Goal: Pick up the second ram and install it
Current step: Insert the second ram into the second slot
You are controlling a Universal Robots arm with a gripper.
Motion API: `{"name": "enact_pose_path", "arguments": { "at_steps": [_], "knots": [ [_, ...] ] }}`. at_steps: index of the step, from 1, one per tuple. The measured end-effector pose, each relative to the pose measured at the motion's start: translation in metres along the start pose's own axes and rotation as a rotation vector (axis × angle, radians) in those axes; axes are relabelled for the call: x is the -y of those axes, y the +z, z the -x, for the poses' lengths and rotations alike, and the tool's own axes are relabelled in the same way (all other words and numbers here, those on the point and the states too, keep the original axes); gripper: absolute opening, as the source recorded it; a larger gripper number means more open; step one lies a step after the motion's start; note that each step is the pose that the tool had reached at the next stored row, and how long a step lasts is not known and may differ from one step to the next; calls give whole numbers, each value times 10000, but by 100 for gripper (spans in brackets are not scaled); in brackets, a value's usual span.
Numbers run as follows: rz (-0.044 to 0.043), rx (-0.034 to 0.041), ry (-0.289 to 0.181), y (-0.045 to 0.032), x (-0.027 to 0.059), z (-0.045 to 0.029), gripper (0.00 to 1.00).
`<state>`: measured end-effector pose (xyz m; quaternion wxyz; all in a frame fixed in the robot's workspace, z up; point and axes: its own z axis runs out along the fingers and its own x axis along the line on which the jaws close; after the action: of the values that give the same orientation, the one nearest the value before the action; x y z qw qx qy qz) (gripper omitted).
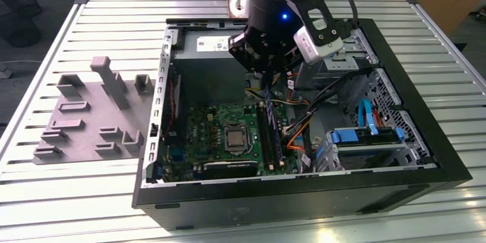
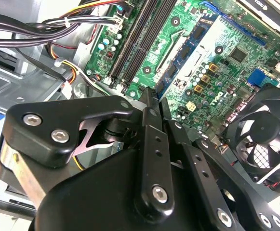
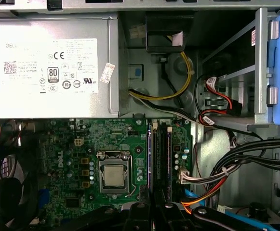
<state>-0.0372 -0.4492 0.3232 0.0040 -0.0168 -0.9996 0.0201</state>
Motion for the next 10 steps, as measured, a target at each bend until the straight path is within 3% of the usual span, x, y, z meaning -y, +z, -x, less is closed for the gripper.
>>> {"name": "enact_pose_path", "arguments": {
  "at_steps": [8,10],
  "knots": [
    [-10,2,-10,61,-2,4,14],
    [-16,11,-252,89,-3,9,14]
  ]
}}
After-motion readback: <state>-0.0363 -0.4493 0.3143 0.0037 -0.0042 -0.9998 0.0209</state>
